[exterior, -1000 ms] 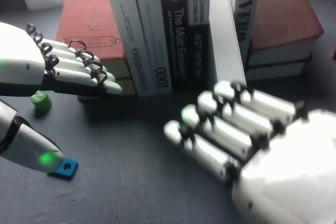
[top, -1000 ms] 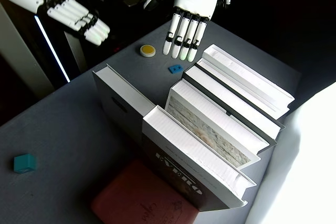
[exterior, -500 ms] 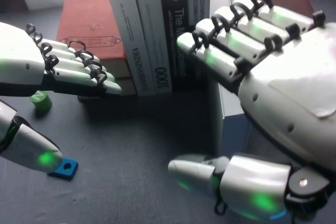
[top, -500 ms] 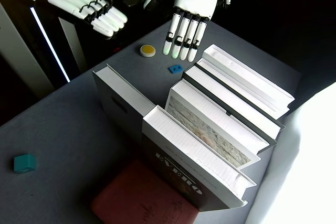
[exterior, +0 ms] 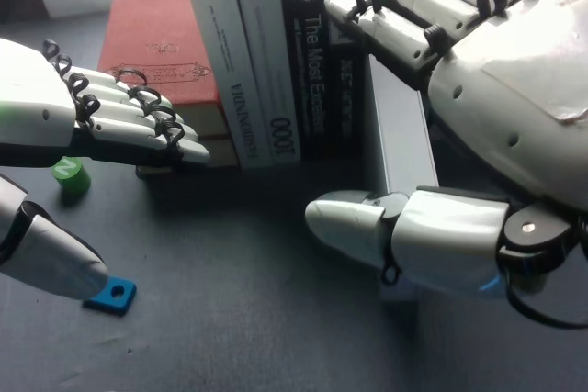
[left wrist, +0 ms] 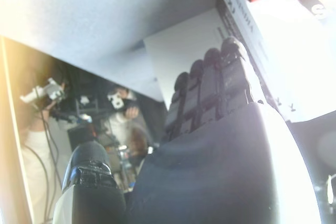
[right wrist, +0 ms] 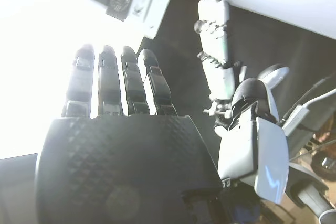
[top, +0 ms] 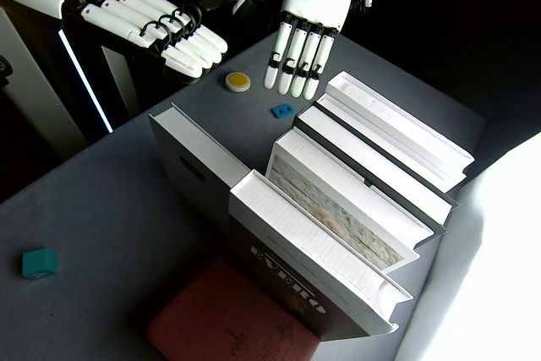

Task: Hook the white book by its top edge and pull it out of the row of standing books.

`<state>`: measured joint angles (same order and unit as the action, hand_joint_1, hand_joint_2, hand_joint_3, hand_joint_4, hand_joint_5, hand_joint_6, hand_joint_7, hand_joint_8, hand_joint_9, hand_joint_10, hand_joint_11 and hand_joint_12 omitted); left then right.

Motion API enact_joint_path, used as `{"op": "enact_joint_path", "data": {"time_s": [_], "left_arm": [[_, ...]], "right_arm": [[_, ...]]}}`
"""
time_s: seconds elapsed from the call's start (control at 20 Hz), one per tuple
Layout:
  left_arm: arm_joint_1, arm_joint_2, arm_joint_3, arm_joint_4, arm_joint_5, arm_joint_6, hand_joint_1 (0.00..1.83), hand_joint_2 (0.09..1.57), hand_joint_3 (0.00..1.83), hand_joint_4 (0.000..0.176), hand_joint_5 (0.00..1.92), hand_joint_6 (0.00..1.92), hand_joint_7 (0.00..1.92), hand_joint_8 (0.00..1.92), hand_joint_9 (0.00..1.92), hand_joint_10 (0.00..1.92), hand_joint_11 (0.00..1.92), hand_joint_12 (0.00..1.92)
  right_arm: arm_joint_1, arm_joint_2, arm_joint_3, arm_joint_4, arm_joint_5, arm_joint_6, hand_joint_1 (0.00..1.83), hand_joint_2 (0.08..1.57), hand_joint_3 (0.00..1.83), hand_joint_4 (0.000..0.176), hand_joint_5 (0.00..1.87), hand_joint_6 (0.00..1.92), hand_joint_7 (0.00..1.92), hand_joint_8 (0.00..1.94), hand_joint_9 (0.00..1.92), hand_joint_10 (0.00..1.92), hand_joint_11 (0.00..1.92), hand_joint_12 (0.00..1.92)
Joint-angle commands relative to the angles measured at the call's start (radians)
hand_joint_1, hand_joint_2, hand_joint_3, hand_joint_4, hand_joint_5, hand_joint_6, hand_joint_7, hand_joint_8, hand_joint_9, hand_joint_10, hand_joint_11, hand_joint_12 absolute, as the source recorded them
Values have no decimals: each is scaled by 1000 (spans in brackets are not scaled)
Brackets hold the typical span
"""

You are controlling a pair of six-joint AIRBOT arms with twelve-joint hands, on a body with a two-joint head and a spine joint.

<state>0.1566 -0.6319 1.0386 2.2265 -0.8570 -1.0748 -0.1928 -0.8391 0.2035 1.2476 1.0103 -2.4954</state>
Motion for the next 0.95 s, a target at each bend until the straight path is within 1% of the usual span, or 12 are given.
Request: {"op": "enact_joint_path", "data": {"time_s": [0.0,0.9], "left_arm": [[-6,0,5,-54,29,-2,0,1059,0,0,0,0,0,0,0,0,0,0],[-9,0,-2,-52,29,-9,0,1064,1,0,0,0,0,0,0,0,0,0]], "right_arm": [[5,3,-1,-89,24,15,0,1051,0,0,57,7,26,7,0,0,0,0],[10,3,-1,-101,7,25,0,1059,0,0,56,5,32,4,1,0,0,0]]}}
